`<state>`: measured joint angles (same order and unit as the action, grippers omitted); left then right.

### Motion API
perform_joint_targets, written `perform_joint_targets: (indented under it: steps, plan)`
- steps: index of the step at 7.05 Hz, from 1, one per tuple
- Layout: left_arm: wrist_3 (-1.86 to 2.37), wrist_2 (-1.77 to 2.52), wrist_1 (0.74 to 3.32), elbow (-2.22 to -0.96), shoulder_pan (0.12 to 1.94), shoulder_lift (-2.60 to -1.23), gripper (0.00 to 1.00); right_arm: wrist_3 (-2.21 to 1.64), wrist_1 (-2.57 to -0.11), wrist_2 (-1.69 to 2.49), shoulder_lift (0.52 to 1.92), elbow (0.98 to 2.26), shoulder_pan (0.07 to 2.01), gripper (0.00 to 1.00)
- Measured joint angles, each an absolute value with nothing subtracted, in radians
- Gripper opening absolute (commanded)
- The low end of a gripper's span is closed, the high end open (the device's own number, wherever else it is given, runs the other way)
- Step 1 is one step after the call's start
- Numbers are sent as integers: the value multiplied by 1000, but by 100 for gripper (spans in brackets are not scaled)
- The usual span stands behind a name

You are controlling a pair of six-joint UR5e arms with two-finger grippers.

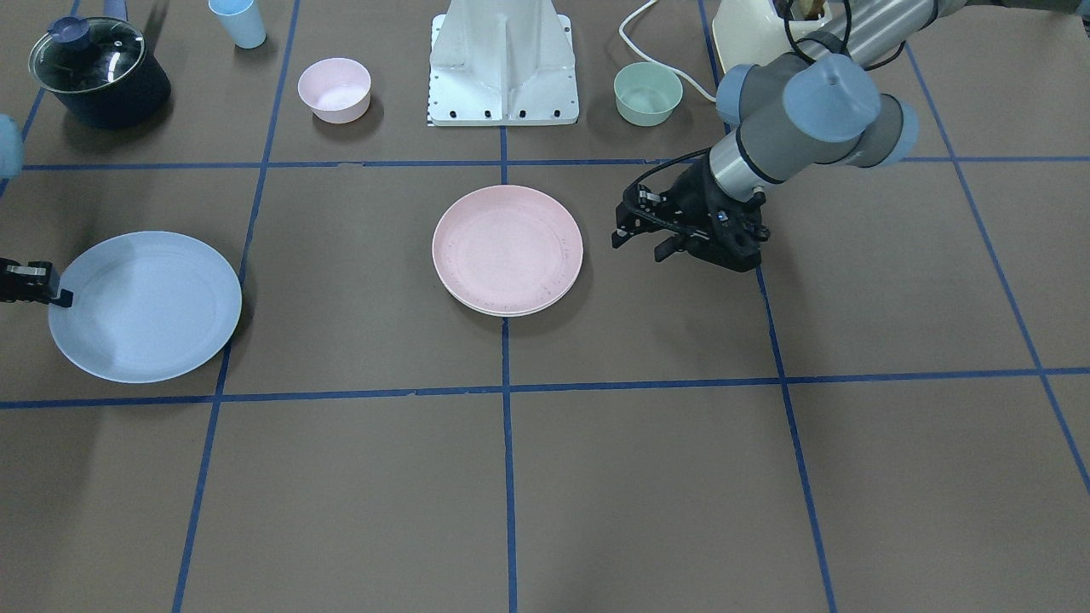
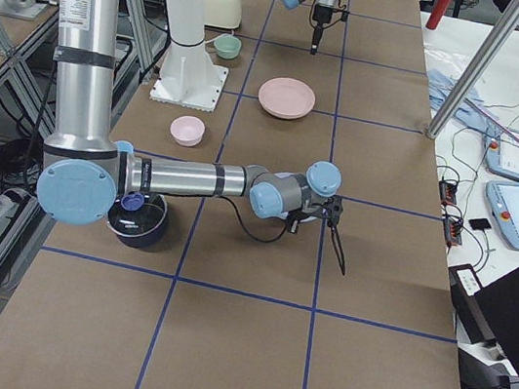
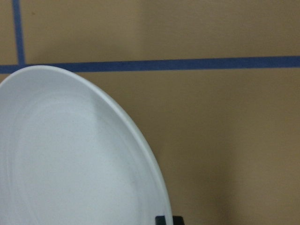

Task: Stack three plates with pink and blue
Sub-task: 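Lift the light blue plate with the right gripper while the left arm draws back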

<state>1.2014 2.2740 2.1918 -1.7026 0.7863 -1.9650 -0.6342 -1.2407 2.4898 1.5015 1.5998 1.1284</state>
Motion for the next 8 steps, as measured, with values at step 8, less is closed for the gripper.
perform_joint_targets:
  steps: [8]
  plan:
    - [990, 2278, 2189, -1766, 928, -1740, 75, -1549, -1013, 2287, 1234, 1762, 656, 0]
